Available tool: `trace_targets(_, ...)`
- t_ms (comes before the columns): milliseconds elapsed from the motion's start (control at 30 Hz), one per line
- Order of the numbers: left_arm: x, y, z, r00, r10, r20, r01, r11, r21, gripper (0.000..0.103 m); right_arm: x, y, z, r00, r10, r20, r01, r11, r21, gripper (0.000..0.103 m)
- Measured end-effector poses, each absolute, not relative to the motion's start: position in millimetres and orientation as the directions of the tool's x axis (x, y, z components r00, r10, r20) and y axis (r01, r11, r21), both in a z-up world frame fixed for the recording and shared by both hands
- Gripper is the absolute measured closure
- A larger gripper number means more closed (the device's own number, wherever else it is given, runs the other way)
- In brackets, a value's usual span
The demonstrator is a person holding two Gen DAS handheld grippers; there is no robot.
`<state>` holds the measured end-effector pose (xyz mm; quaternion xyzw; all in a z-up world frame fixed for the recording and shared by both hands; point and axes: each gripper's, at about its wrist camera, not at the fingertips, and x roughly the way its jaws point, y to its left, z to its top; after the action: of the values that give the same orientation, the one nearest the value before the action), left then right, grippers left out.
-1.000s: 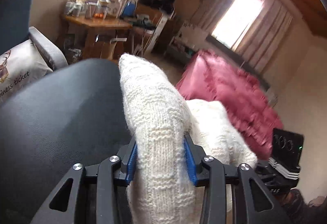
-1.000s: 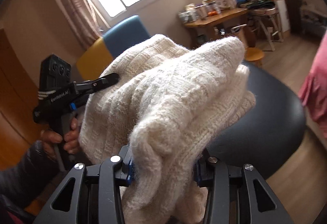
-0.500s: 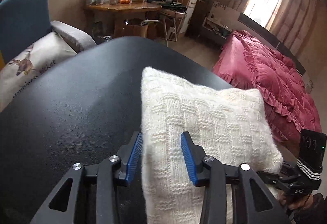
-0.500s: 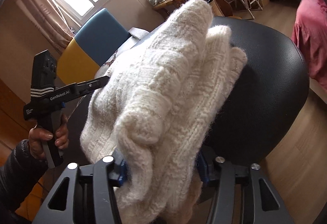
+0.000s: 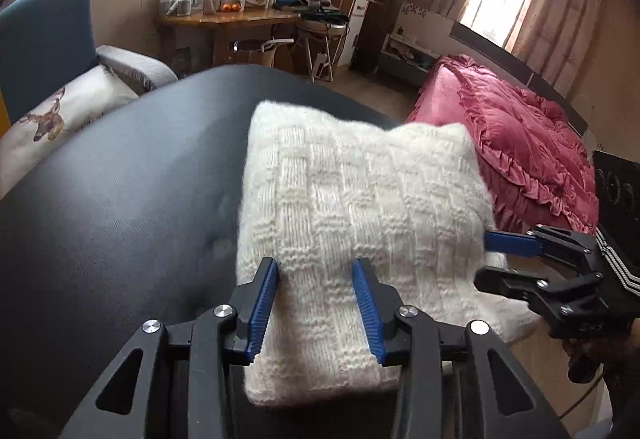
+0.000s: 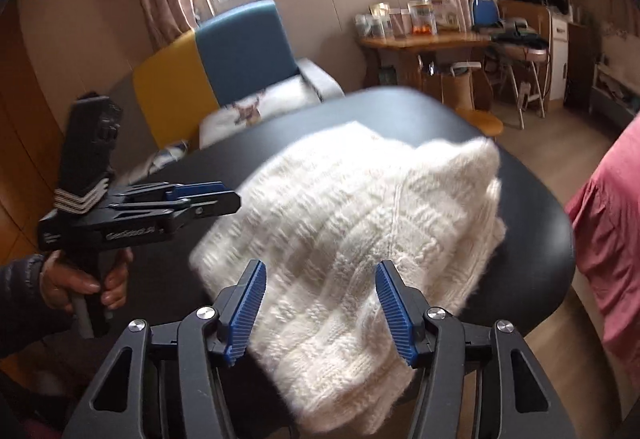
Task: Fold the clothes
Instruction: 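Release the folded sweater and lift both grippers away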
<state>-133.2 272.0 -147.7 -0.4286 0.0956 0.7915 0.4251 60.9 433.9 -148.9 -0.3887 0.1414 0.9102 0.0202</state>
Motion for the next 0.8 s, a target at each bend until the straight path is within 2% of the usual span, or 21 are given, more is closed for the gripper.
trace_targets(33,-130.9,273.3,-154.6,-0.258,0.584,-0.769,-0.755,-0.619,-0.217,0.063,56.5,439.3,-161.4,-0.667,-0.062,-0.742,-0.176,-0.955,0.238,0.052)
trace_targets(100,-127.0,275.2,-166.5,-0.235,0.574,-0.784,-0.752,-0.618,-0.227,0.063,58.2,449.6,-171.1,-0.676,-0.062,-0.734,-0.198,-0.944,0.262,0.06)
trace_targets(200,-126.1,272.2,-162.4,-0.244,0.574,-0.782,-0.727,-0.642,-0.244,0.063,56.0,447.6,-171.1,-0.675,-0.033,-0.737,-0.19,-0.958,0.217,0.06)
trace_targets(300,-115.3,269.2,-142.1,-0.342,0.535,-0.772,-0.711,-0.684,-0.159,0.063,55.5,442.7,-161.1,-0.679,-0.001,-0.734,-0.204,-0.961,0.19,0.06)
trace_targets(467,-81.6,259.1,-90.7,-0.552,0.479,-0.683,-0.659,-0.752,0.006,0.062,64.3,429.6,-129.5,-0.721,0.064,-0.69,-0.244,-0.955,0.168,0.057)
trace_targets(600,-59.8,253.1,-57.3,-0.601,0.47,-0.646,-0.631,-0.776,0.023,0.061,80.7,406.7,-96.2,-0.77,0.18,-0.612,-0.302,-0.948,0.102,0.028)
trace_targets(733,-40.4,245.4,-36.4,-0.649,0.439,-0.622,-0.599,-0.798,0.062,0.061,84.8,391.7,-75.6,-0.769,0.255,-0.586,-0.357,-0.932,0.062,0.012)
trace_targets(800,-33.5,237.6,-28.9,-0.7,0.396,-0.594,-0.559,-0.822,0.11,0.059,79.8,389.0,-70.5,-0.743,0.288,-0.605,-0.395,-0.917,0.048,0.002)
